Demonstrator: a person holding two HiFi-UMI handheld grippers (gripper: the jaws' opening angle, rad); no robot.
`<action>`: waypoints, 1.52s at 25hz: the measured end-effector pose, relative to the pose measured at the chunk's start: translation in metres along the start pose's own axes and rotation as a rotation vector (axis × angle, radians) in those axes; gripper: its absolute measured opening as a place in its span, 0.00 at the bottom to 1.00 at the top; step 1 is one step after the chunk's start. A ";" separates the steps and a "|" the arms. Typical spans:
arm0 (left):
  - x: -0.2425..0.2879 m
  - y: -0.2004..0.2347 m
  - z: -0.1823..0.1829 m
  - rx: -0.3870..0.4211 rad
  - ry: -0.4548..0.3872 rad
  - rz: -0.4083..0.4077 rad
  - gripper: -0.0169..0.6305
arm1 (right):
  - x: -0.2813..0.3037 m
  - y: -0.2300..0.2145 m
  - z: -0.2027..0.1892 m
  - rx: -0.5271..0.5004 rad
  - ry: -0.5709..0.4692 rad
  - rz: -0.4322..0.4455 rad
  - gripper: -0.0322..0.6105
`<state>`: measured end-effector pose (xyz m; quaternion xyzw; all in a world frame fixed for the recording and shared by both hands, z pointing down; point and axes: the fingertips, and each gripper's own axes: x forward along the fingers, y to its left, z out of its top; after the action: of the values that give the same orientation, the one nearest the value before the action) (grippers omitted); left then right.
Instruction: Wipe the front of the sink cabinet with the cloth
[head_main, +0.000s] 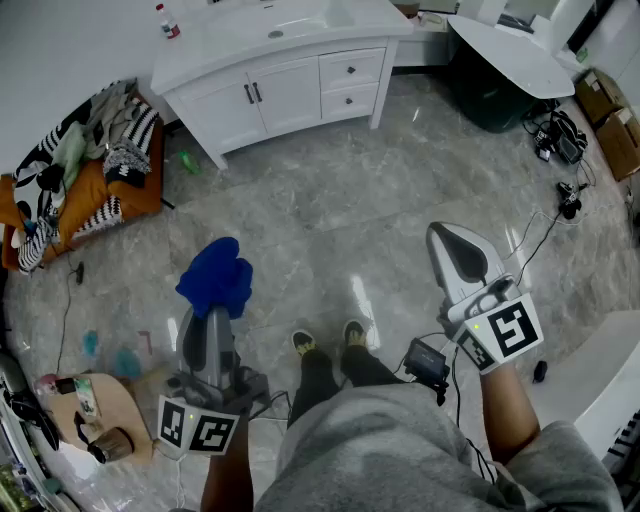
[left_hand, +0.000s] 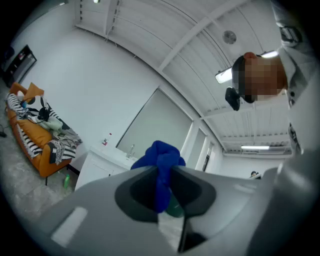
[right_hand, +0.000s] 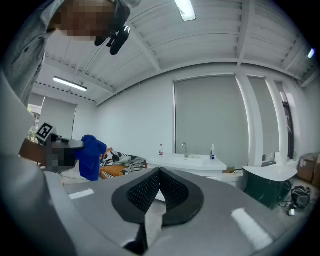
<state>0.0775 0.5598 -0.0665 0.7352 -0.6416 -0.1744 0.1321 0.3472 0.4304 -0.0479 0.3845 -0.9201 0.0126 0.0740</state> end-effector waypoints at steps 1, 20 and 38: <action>-0.003 0.002 0.002 0.015 0.003 0.001 0.13 | 0.001 0.005 0.001 0.022 -0.006 0.001 0.05; -0.027 0.070 0.038 0.051 -0.010 0.023 0.13 | 0.064 0.080 0.022 0.070 -0.029 0.026 0.05; -0.028 0.146 0.075 0.031 -0.040 -0.015 0.13 | 0.122 0.144 0.043 0.026 -0.057 0.034 0.05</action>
<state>-0.0886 0.5688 -0.0710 0.7384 -0.6411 -0.1800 0.1066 0.1549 0.4422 -0.0680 0.3701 -0.9279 0.0147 0.0426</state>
